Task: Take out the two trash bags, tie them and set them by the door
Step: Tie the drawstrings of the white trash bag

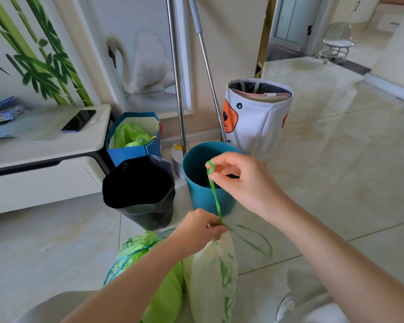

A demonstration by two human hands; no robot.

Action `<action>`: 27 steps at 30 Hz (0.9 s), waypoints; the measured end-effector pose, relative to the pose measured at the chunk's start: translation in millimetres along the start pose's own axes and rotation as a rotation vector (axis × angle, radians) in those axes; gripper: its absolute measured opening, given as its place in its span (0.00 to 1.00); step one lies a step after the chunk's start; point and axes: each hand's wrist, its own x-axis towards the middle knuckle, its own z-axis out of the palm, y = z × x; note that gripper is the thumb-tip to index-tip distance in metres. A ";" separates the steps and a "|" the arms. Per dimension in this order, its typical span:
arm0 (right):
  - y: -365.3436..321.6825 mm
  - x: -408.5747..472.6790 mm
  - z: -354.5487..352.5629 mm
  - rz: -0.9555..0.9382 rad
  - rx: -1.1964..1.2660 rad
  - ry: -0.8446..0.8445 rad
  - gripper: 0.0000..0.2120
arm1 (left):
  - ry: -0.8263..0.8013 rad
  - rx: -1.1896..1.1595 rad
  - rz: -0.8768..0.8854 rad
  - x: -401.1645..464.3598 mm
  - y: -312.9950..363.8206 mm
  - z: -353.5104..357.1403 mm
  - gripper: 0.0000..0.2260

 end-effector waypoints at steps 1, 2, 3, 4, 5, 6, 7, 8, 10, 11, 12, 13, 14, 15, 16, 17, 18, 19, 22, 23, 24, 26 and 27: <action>4.4 0.7 -1.2 0.048 -0.071 -0.058 0.10 | -0.017 -0.046 -0.024 -0.5 -0.5 -0.4 0.12; 11.4 0.9 -1.9 0.101 -0.156 -0.114 0.12 | -0.040 -0.117 -0.046 -1.1 -1.3 -1.2 0.12; 17.1 0.2 -2.1 0.148 -0.244 -0.165 0.12 | -0.062 -0.190 -0.065 -2.1 -2.5 -2.4 0.11; 24.5 -1.0 -1.6 0.195 -0.313 -0.215 0.12 | -0.078 -0.248 -0.082 -3.6 -3.5 -4.1 0.10; 30.8 -2.9 0.0 0.242 -0.357 -0.273 0.12 | -0.084 -0.287 -0.094 -4.7 -5.1 -5.6 0.10; 35.8 -5.1 2.1 0.285 -0.386 -0.343 0.13 | -0.082 -0.317 -0.102 -5.7 -7.2 -6.9 0.10; 39.9 -7.2 5.4 0.314 -0.421 -0.422 0.12 | -0.075 -0.344 -0.107 -7.2 -8.7 -8.3 0.11; 42.1 -9.1 8.9 0.327 -0.464 -0.504 0.12 | -0.065 -0.368 -0.113 -8.8 -10.0 -9.6 0.11; 43.0 -12.5 13.9 0.347 -0.537 -0.641 0.11 | -0.055 -0.400 -0.130 -11.3 -12.1 -12.0 0.12; 43.6 -13.7 15.3 0.343 -0.545 -0.668 0.08 | -0.057 -0.409 -0.141 -12.1 -13.1 -12.8 0.12; 45.6 -14.1 16.4 0.339 -0.543 -0.668 0.06 | -0.061 -0.423 -0.155 -12.2 -14.3 -13.3 0.11; 46.6 -14.6 17.2 0.331 -0.537 -0.650 0.06 | -0.068 -0.449 -0.173 -12.6 -14.9 -13.8 0.11; 48.8 -14.4 17.3 0.321 -0.536 -0.623 0.08 | -0.073 -0.483 -0.192 -12.7 -15.0 -14.2 0.10; 50.2 -14.0 16.7 0.312 -0.535 -0.594 0.10 | -0.071 -0.525 -0.214 -12.9 -15.3 -14.7 0.09; 50.9 -13.8 14.8 0.311 -0.525 -0.571 0.11 | -0.058 -0.578 -0.238 -12.4 -16.0 -15.4 0.08; 50.8 -13.4 12.7 0.317 -0.509 -0.568 0.12 | -0.038 -0.642 -0.262 -11.8 -16.6 -16.8 0.08; 49.4 -12.8 10.3 0.322 -0.487 -0.593 0.12 | -0.016 -0.707 -0.282 -11.1 -17.4 -18.8 0.08; 45.8 -12.1 7.2 0.337 -0.463 -0.655 0.13 | 0.003 -0.760 -0.295 -10.4 -17.9 -21.4 0.08; 38.8 -10.4 -1.2 0.511 -0.322 -0.904 0.12 | 0.026 -0.773 -0.300 -8.4 -20.7 -26.2 0.07; 38.6 -9.7 -2.8 0.559 -0.299 -0.905 0.14 | 0.024 -0.758 -0.297 -8.5 -20.8 -26.7 0.07; 41.9 -8.7 -2.3 0.566 -0.303 -0.848 0.16 | 0.022 -0.753 -0.293 -8.4 -21.0 -26.7 0.08; 54.9 -5.2 1.7 0.429 -0.393 -0.581 0.15 | 0.019 -0.755 -0.280 -8.8 -20.8 -26.7 0.08; 62.2 -3.0 4.8 0.333 -0.436 -0.453 0.11 | 0.019 -0.747 -0.272 -9.5 -20.6 -27.0 0.08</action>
